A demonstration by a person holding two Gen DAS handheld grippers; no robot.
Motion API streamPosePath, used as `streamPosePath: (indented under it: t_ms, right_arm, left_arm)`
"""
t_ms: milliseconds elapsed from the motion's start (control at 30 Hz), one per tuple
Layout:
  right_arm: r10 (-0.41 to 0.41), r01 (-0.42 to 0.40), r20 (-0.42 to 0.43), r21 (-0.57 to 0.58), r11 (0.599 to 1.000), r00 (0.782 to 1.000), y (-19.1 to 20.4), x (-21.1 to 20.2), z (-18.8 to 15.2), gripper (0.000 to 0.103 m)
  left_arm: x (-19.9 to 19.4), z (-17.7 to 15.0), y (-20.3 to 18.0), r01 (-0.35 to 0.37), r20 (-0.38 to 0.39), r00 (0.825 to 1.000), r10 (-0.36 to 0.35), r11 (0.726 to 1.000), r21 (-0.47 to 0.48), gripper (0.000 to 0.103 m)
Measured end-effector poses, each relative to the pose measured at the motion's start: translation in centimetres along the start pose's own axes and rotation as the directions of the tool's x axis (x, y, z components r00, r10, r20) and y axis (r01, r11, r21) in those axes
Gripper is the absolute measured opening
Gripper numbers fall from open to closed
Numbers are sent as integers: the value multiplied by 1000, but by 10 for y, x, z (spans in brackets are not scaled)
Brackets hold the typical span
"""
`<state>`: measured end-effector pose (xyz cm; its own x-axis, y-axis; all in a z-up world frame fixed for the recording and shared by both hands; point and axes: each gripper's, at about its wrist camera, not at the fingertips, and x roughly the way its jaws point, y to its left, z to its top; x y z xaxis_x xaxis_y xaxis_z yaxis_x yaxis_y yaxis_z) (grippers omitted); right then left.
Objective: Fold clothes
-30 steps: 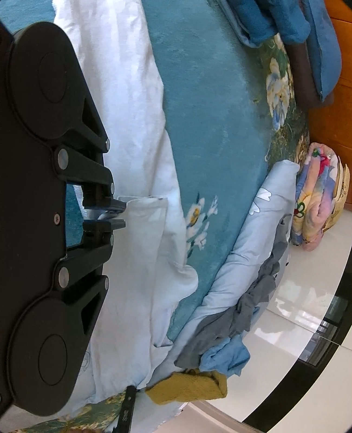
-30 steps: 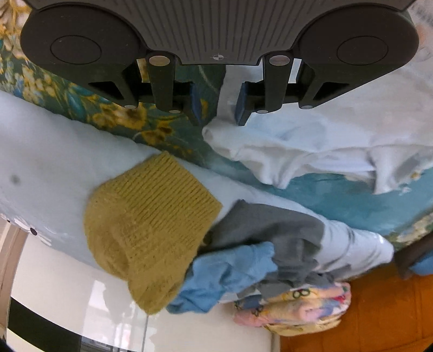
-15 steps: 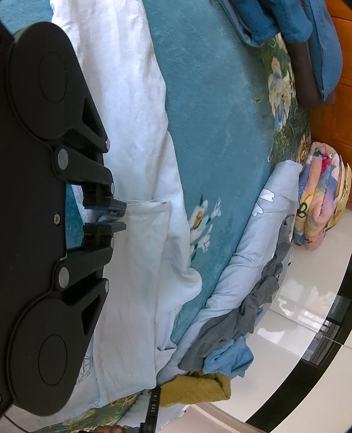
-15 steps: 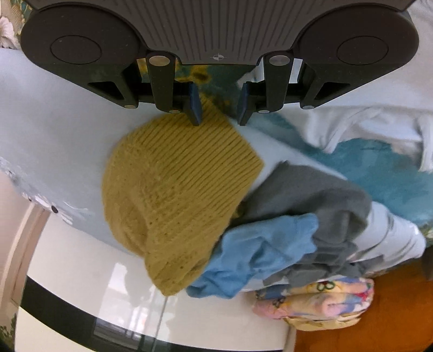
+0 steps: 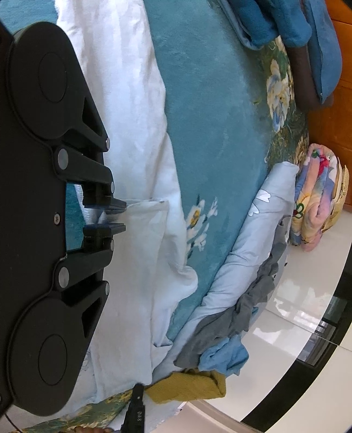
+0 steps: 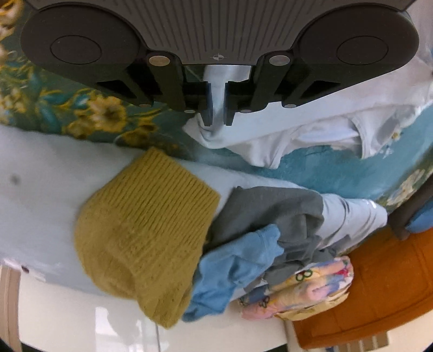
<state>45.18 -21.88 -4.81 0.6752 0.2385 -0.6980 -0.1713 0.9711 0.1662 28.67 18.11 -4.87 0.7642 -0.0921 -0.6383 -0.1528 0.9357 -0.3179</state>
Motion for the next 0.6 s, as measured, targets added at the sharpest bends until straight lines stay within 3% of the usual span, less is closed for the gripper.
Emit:
streamPosePath:
  t_ms: [100,233,367,600]
  right_arm:
    - [-74,74,18,24,997,997,-2,3,0,7]
    - [-99,98,26,27,995,995,-12,2,-3,7]
    - [-65,65,-6,53,996,998,-20,7,-5,7]
    - [-59,59,14,10,998,998,-15,3,-10,11]
  left_arm:
    - [-1,-2,1,2,-7,1000,-2,1000,5,8]
    - [-1,-3,2,9,-8,1000,-9,1000,13,8]
    - [1,-4,3,14,-10,1000,-14,1000,2,9]
    - [1,-4,2,15,-11,1000,-15,1000,3,9]
